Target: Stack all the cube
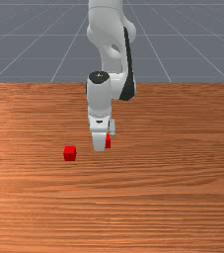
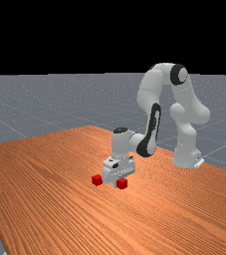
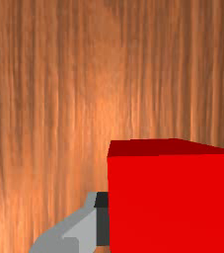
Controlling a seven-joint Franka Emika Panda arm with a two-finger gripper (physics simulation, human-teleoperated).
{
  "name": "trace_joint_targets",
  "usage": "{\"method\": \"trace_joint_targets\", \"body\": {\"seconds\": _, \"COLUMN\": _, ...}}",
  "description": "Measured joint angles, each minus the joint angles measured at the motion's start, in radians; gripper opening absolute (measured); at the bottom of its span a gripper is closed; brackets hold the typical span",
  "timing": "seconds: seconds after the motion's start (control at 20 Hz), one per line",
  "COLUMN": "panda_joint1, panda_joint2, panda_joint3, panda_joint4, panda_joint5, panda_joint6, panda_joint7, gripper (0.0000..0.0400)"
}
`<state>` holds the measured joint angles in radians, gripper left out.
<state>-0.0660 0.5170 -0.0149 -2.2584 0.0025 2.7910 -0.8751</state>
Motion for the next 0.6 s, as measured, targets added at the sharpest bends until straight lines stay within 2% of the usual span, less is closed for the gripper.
{"method": "trace_joint_targets", "body": {"seconds": 0.3, "panda_joint1": 0.003, "panda_joint2": -0.131, "panda_joint3": -0.004, "panda_joint4": -0.023, "panda_joint5": -0.003, "panda_joint6": -0.109, "panda_joint7": 0.001, "gripper": 0.0190}}
{"method": "trace_joint_targets", "body": {"seconds": 0.6, "panda_joint1": -0.147, "panda_joint2": -0.094, "panda_joint3": -0.014, "panda_joint4": 0.050, "panda_joint5": 0.009, "panda_joint6": -0.158, "panda_joint7": -0.244, "gripper": 0.0188}}
